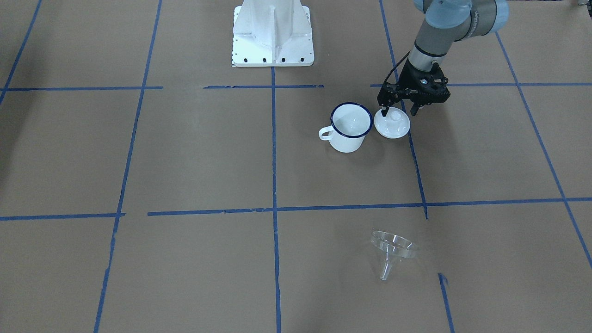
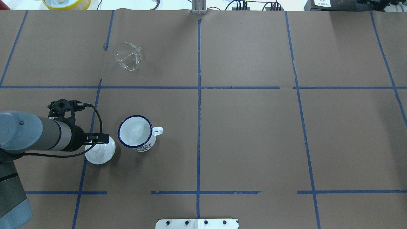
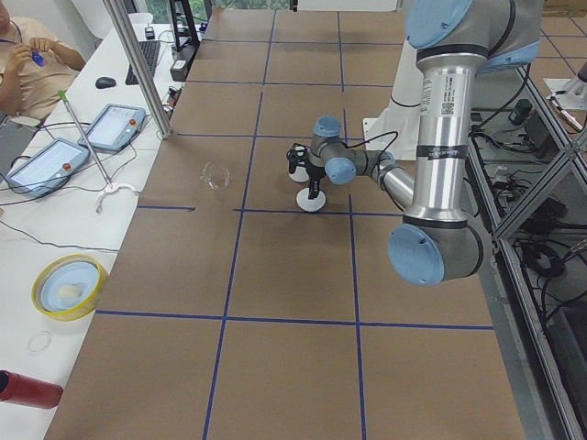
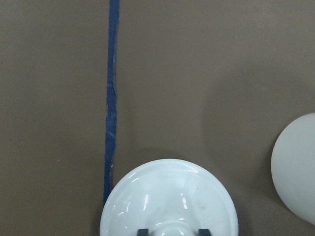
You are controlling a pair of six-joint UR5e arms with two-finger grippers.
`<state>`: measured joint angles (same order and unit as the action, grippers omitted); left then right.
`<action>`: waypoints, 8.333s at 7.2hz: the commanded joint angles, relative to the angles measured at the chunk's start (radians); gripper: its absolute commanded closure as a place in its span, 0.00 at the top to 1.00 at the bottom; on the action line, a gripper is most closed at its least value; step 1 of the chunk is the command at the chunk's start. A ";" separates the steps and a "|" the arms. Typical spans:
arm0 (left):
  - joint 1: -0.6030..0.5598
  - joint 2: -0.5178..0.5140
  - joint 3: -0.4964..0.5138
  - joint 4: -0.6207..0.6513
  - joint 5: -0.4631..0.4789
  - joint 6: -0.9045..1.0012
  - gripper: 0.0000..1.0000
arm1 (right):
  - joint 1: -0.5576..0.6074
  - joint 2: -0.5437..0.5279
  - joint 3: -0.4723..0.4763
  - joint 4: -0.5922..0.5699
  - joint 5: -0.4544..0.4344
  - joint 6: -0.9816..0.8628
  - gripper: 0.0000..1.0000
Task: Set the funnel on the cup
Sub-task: 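Lower the lid onto the table beside the mug and release it, then move the left gripper to the clear glass funnel, then grasp the glass funnel's rim with the left gripper, then lift the funnel and carry it toward the open mug, then lower the funnel into the mug's opening with the left gripper, then release the funnel and withdraw the left gripper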
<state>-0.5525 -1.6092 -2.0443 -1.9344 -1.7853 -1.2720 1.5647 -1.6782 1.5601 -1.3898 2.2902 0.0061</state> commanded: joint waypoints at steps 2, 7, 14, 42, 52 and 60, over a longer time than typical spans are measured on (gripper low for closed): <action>-0.156 -0.139 -0.016 -0.032 0.023 -0.355 1.00 | 0.000 0.000 0.000 0.000 0.000 0.000 1.00; -0.149 -0.469 0.586 -0.398 0.312 -0.959 1.00 | 0.000 0.000 0.000 0.000 0.000 0.000 1.00; -0.204 -0.546 0.806 -0.583 0.394 -1.008 0.64 | 0.000 0.000 0.000 0.000 0.000 0.000 1.00; -0.021 -0.652 0.260 0.680 -0.134 -0.202 0.00 | 0.000 0.000 0.000 0.000 0.000 0.000 1.00; -0.009 -0.627 0.216 0.664 -0.132 -0.199 1.00 | 0.000 0.000 0.000 0.000 0.000 0.000 1.00; -0.856 0.058 0.135 0.327 -0.481 1.219 1.00 | 0.000 0.000 0.000 0.000 0.000 0.000 1.00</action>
<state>-1.2211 -1.6319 -1.9868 -1.6037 -2.1944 -0.3091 1.5646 -1.6782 1.5600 -1.3899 2.2902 0.0062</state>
